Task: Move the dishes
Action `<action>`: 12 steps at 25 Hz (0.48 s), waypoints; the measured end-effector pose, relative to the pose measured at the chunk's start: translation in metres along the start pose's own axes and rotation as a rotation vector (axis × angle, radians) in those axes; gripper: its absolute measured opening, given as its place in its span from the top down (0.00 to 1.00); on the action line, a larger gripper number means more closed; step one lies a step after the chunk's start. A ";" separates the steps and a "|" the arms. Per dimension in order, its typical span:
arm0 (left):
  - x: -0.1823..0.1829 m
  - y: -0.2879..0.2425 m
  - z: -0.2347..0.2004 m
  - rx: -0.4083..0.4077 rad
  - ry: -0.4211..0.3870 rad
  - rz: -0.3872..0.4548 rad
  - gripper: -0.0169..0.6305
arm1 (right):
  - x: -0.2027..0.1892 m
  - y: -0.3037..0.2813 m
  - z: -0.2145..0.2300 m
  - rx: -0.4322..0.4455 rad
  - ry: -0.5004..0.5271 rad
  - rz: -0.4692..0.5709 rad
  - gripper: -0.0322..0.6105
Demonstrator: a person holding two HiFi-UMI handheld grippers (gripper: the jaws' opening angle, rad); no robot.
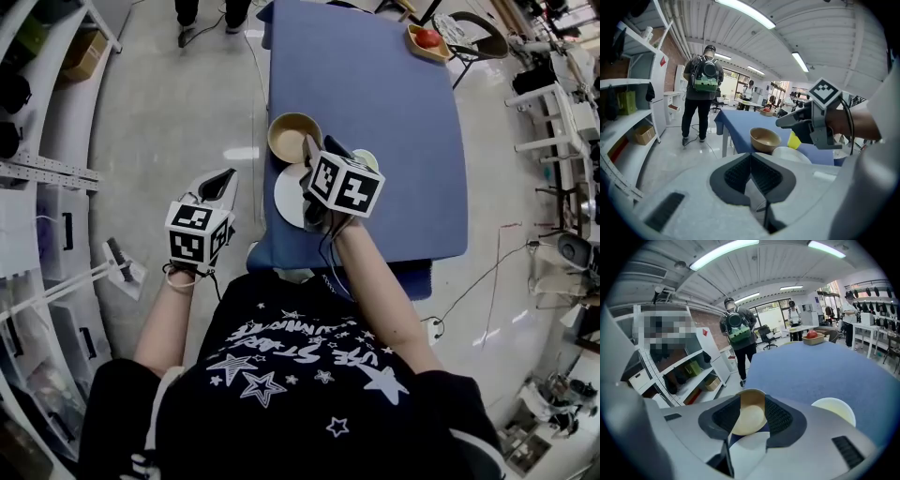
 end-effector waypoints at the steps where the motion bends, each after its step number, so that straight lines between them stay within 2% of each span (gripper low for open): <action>1: 0.001 0.003 0.003 0.009 0.001 0.005 0.94 | 0.000 0.005 -0.002 0.023 0.001 0.002 0.71; 7: 0.006 0.017 0.033 0.056 0.005 0.033 0.94 | -0.003 0.045 -0.014 0.203 0.031 0.024 0.72; 12: 0.006 0.026 0.068 0.079 0.005 0.049 0.94 | -0.012 0.082 -0.005 0.277 0.108 0.036 0.76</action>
Point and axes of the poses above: the fingertips, and each gripper's own axes: y backward along the fingers, z to its right, x out of its top, the point moved 5 cm from there along y, backward along the fingers, and after that the axes turned 6 degrees about -z, right-handed, at the moved point
